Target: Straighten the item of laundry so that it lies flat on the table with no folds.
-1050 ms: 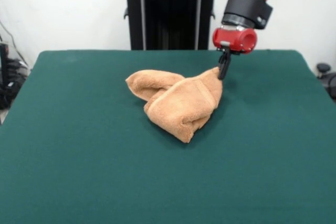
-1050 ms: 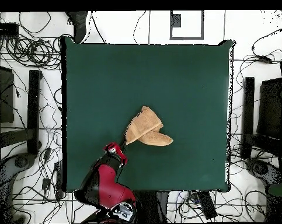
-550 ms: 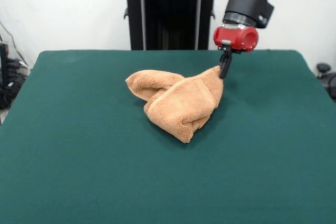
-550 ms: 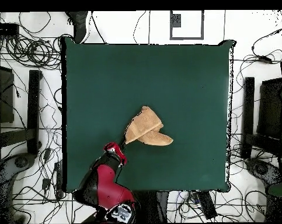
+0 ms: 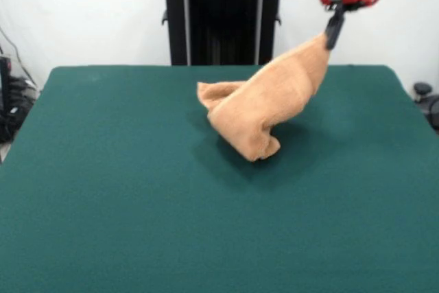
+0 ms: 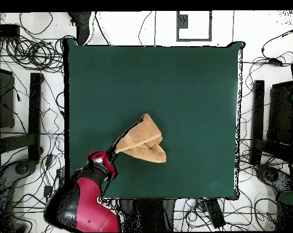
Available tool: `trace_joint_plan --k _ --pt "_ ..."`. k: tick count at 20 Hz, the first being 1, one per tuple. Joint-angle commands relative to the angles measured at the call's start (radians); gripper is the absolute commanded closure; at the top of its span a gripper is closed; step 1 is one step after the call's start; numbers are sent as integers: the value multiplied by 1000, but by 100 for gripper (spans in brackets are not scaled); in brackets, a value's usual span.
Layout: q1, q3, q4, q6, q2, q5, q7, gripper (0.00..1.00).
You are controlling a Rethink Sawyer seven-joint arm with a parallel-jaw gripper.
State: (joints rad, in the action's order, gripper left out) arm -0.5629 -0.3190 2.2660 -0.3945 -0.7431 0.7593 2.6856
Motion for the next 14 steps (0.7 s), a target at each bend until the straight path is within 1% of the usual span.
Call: trace_joint_plan --k 1,3,5,7,9,12,14 --pt "-215 -183 -84 352 2 178 22 100" --pt "-372 -346 -178 520 108 250 80 100" --pt "-448 -442 -243 628 181 235 177 100" --pt "-466 -465 -272 664 198 206 237 100" --pt "-467 -472 -286 681 199 181 263 100" --pt "-468 -482 -298 707 188 154 282 100" --pt "-462 -471 -293 701 173 150 275 100"
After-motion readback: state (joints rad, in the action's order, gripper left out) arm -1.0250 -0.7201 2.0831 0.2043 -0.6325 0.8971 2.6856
